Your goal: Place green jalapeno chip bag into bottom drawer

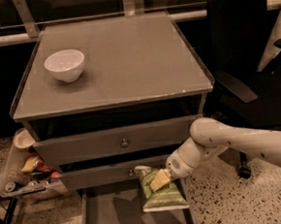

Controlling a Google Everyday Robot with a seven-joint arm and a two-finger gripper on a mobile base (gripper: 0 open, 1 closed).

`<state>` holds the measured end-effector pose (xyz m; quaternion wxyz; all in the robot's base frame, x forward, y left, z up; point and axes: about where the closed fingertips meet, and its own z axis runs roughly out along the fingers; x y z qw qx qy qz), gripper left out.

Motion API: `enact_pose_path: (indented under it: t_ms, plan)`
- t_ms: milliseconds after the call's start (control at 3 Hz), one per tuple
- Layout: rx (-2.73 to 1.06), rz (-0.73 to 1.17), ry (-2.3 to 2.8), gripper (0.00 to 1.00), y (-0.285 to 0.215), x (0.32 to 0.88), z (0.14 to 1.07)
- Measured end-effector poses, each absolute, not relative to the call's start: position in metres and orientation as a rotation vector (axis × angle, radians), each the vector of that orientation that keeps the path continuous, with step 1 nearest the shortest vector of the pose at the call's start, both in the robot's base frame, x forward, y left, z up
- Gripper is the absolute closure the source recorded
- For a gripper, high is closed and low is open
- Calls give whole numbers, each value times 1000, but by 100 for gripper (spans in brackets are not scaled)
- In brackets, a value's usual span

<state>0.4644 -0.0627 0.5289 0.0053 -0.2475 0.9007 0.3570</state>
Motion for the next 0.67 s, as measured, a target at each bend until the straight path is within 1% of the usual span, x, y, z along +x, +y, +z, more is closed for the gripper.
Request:
enact_pose_path:
  t_ms: [667]
  plan:
    - [-516, 1395, 2725, 100, -56, 474, 427]
